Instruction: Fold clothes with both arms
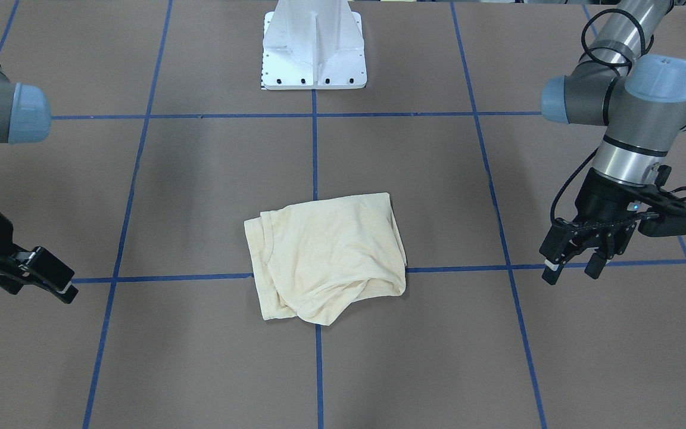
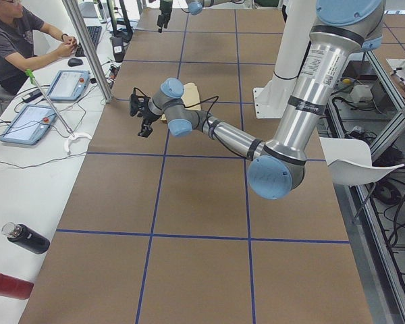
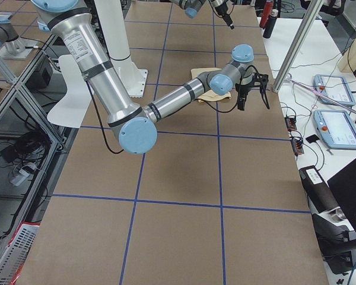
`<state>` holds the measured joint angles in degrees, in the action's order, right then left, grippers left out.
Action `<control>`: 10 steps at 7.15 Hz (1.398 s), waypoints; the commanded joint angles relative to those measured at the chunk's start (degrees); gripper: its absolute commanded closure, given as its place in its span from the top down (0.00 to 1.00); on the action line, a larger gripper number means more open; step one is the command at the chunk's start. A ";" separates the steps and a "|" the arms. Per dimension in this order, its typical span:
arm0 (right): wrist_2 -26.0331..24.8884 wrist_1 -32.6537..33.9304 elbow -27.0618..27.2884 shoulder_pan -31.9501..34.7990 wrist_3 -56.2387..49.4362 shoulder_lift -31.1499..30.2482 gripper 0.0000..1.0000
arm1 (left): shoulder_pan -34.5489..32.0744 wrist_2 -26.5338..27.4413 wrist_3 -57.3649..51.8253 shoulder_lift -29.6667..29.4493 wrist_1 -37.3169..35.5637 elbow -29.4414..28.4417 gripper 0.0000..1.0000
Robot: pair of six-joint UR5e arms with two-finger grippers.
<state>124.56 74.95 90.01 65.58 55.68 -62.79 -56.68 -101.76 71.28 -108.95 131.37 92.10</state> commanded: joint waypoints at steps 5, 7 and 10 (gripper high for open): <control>2.09 0.37 0.84 12.54 -31.41 -15.22 1.00 | -1.50 1.21 -10.45 6.19 3.89 -2.54 1.00; 1.22 0.37 3.42 12.56 -31.86 -22.18 1.00 | -5.44 0.51 -24.12 9.61 3.72 -2.63 1.00; 1.21 0.37 4.91 12.65 -31.95 -23.78 1.00 | -17.55 -9.42 -49.97 10.16 -8.10 -2.62 1.00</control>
<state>125.77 75.32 94.22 78.19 23.76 -85.78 -69.42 -109.00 34.23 -98.93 128.36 89.56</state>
